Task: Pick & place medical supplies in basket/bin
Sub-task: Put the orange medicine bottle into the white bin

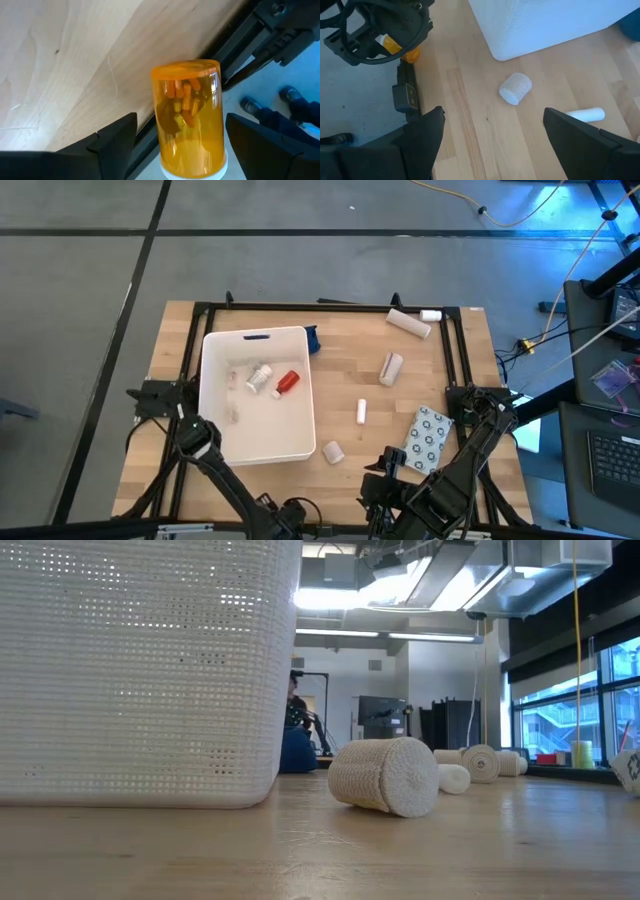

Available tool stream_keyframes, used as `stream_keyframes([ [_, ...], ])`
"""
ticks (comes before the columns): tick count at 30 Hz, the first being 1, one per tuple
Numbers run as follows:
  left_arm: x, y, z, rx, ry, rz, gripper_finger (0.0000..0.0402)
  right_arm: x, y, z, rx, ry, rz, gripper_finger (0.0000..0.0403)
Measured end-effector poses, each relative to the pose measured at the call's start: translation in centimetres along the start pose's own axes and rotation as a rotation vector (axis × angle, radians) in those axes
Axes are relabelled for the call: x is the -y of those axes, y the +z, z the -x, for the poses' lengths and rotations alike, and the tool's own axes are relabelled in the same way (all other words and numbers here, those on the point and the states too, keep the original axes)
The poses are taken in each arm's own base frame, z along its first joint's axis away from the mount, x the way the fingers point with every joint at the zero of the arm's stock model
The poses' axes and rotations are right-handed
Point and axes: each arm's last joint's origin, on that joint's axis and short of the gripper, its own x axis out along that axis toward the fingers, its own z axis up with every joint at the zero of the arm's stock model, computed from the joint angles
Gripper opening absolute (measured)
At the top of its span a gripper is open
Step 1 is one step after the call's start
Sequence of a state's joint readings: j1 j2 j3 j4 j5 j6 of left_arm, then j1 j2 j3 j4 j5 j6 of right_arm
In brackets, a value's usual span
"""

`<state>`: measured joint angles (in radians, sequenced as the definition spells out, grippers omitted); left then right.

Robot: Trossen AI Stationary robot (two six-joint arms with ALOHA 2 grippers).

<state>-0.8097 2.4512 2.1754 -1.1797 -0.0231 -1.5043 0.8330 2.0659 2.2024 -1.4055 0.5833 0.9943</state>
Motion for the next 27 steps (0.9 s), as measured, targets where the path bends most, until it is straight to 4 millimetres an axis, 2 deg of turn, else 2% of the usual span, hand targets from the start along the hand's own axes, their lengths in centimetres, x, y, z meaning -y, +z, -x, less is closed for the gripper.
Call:
stream_keyframes([
  [7, -0.1, 0.8, 0.0, -0.05, -0.001, -0.033, 0.0284, 0.0, 0.0, 0.0, 0.0, 0.0, 0.0, 0.0338],
  [16, -0.2, 1.5, 0.0, -0.048, -0.002, -0.045, 0.022, 0.0, 0.0, 0.0, 0.021, -0.013, 0.0, 0.0338],
  [22, -0.2, 1.5, 0.0, -0.065, -0.006, -0.061, 0.0194, 0.0, 0.0, 0.0, 0.021, -0.013, 0.002, 0.0338],
  [25, -0.1, 1.4, 0.6, -0.062, -0.018, -0.059, 0.0186, 0.0, 0.0, 0.0, 0.021, -0.014, 0.004, 0.0338],
  [27, 0.0, 1.4, 1.8, -0.042, -0.047, -0.059, 0.0183, 0.0, 0.0, 0.0, 0.021, -0.014, 0.005, 0.0338],
])
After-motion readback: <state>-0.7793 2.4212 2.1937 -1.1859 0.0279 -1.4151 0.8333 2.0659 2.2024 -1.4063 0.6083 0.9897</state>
